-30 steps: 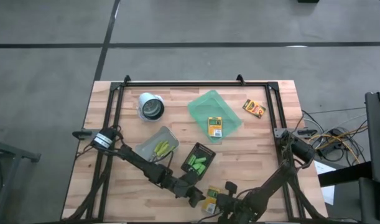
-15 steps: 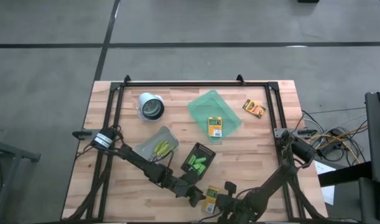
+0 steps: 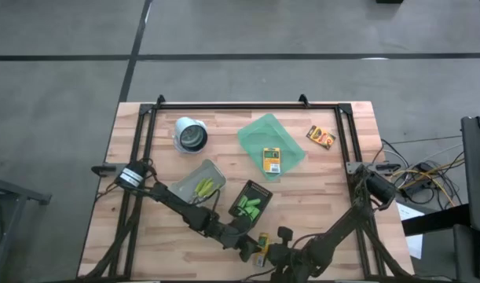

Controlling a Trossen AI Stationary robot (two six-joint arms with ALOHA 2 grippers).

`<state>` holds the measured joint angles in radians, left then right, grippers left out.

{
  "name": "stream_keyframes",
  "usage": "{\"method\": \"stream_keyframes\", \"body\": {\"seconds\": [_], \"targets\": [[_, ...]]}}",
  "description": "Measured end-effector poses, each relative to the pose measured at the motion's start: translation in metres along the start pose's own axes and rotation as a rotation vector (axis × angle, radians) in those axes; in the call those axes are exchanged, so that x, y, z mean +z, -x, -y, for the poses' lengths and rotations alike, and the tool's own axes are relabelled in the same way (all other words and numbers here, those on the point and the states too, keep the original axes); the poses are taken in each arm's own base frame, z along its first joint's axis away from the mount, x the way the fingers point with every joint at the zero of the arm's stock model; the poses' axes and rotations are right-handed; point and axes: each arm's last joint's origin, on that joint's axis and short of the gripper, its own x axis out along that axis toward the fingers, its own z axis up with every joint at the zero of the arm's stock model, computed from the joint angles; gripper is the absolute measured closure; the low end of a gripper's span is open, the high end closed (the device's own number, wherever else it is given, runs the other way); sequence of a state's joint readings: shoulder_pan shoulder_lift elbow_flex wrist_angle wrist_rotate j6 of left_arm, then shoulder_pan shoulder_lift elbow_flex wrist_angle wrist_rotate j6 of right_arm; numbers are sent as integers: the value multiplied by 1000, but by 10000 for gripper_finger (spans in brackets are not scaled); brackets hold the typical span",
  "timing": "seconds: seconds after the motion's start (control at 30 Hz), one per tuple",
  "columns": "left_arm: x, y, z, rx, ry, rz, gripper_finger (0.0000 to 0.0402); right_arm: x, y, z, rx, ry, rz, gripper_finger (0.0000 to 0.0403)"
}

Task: Pick & Place School Supplies
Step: Put the crayon box into the light green bin

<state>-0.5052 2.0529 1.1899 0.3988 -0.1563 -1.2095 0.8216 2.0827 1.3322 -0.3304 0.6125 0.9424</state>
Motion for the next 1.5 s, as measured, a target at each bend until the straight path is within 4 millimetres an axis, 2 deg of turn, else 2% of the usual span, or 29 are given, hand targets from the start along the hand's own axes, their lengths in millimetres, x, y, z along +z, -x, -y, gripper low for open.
{"method": "stream_keyframes", "body": {"seconds": [0.4, 0.87, 1.23, 1.5], "targets": [[1, 0, 1, -10, -3, 3, 221, 4, -3, 2, 1, 10, -1, 394], [4, -2, 12, -41, -40, 15, 221, 5, -2, 1, 8, 12, 1, 394], [4, -2, 12, -41, -40, 15, 221, 15, 9, 1, 34, 36, 21, 394], [4, -2, 12, -41, -40, 15, 221, 16, 11, 1, 37, 38, 24, 394]]}}
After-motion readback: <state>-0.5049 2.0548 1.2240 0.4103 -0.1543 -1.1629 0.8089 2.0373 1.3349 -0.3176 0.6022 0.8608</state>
